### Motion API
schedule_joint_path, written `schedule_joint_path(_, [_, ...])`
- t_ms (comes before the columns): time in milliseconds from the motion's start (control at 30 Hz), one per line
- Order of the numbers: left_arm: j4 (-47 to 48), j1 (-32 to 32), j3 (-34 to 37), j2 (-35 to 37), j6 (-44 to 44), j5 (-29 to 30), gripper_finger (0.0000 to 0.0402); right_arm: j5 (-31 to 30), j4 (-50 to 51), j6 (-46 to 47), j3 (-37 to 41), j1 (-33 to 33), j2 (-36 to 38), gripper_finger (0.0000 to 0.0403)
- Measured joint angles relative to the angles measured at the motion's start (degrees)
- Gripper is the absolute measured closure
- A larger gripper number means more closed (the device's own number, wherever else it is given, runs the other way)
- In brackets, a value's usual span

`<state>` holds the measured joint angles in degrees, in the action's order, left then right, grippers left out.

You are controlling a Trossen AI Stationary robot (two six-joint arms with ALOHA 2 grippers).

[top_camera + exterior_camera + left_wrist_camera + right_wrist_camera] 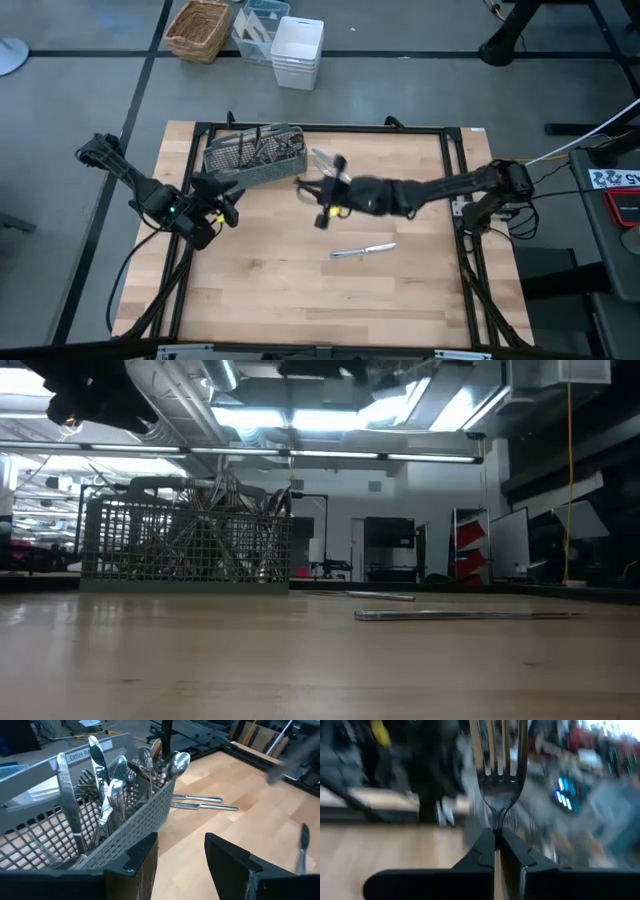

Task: Sort silverware
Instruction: Put the silver fork into the silverware rack

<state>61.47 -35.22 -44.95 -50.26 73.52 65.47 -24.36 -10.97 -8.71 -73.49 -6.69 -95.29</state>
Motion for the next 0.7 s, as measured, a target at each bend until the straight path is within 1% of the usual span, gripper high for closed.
schedule_joint_path(167, [-0.1,-0.8,0.0,0.0,0.0,0.5,0.0247,13.5,-16.1,-8.3,0.0,6.2,-2.9,0.039])
schedule_joint_path(267, [-0.2,-0.9,0.0,-0.1,0.0,0.7,0.0247,19.3,-25.3,-11.0,0.0,9.5,-5.9,0.0391])
schedule_joint_path(367, [-0.2,-0.9,0.0,-0.1,0.0,0.8,0.0247,23.9,-34.8,-11.3,0.0,12.5,-10.0,0.0388])
schedule_joint_path(467, [-0.2,-0.9,0.0,-0.1,0.0,0.8,0.0247,26.0,-43.5,-11.3,-0.3,15.2,-13.8,0.0388])
schedule_joint_path(533, [-0.2,-0.9,0.0,-0.1,-0.5,0.8,0.0247,26.5,-46.8,-11.3,-1.3,16.7,-15.9,0.039])
schedule_joint_path(600, [-0.2,-0.9,0.0,-0.2,-0.9,0.9,0.0247,27.0,-48.4,-11.2,-3.0,18.2,-18.2,0.0389])
schedule_joint_path(700, [-0.2,-0.9,0.0,-0.1,-1.2,0.9,0.0247,29.2,-48.3,-11.1,-7.3,19.8,-22.6,0.0387])
